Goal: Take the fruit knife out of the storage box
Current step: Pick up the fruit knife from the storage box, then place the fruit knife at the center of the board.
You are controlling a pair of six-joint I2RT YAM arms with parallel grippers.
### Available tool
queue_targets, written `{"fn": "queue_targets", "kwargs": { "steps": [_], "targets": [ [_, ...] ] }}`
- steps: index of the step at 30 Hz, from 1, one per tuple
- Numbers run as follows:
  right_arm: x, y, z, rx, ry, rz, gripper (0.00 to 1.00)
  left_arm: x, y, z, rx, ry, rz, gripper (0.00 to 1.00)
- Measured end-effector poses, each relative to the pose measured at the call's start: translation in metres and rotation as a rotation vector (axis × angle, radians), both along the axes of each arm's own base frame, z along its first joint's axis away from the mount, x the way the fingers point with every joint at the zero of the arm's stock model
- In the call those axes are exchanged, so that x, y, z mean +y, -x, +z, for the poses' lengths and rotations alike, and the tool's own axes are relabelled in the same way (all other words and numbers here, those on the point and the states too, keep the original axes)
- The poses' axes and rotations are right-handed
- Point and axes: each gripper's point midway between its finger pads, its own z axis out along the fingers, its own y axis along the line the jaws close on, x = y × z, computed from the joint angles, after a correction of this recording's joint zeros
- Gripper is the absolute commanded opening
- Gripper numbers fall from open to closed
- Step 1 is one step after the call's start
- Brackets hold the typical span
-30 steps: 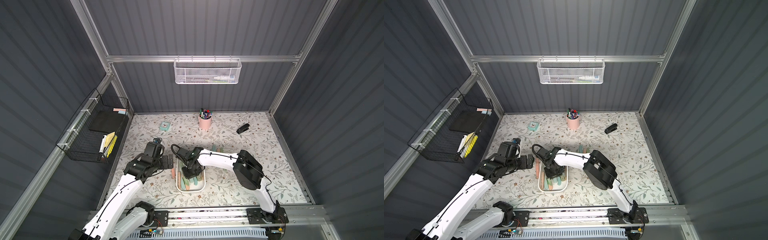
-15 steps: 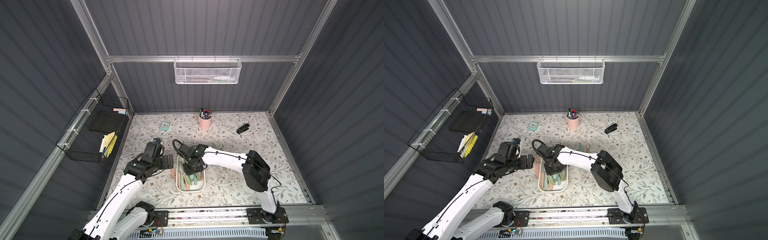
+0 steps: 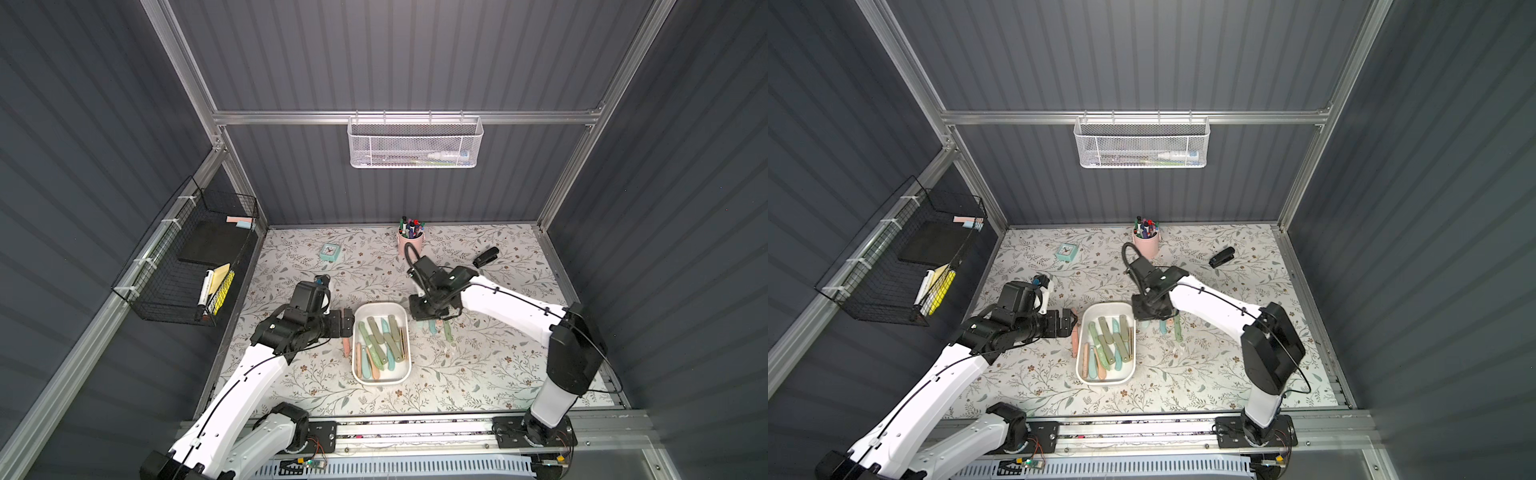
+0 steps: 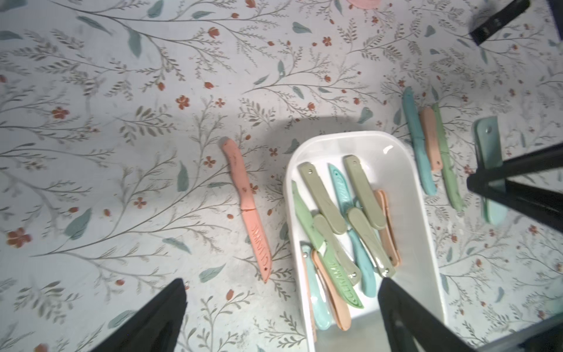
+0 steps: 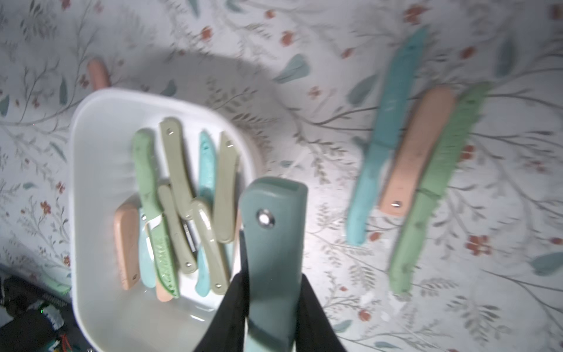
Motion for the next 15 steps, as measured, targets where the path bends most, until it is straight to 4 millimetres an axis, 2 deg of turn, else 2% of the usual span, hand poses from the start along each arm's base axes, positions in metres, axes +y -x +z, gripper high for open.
{"fn": "queue_targets", "kwargs": {
  "steps": [3,8,11,15],
  "targets": [
    [-0.049,-0.014,-0.010,0.010,0.043,-0.090,0.21,-0.013,-0.001,-0.005,0.029,0.044,-0.046,0.99],
    [-0.101,-0.016,-0.038,0.072,0.122,-0.152,0.22,-0.029,0.000,-0.007,0.061,0.106,-0.105,0.99],
    [-0.118,-0.019,-0.049,0.097,0.160,-0.165,0.22,-0.033,0.001,-0.006,0.064,0.125,-0.121,0.99],
    [-0.128,-0.021,-0.067,0.135,0.203,-0.156,0.22,-0.034,0.001,-0.006,0.064,0.133,-0.127,0.99]
  ]
}}
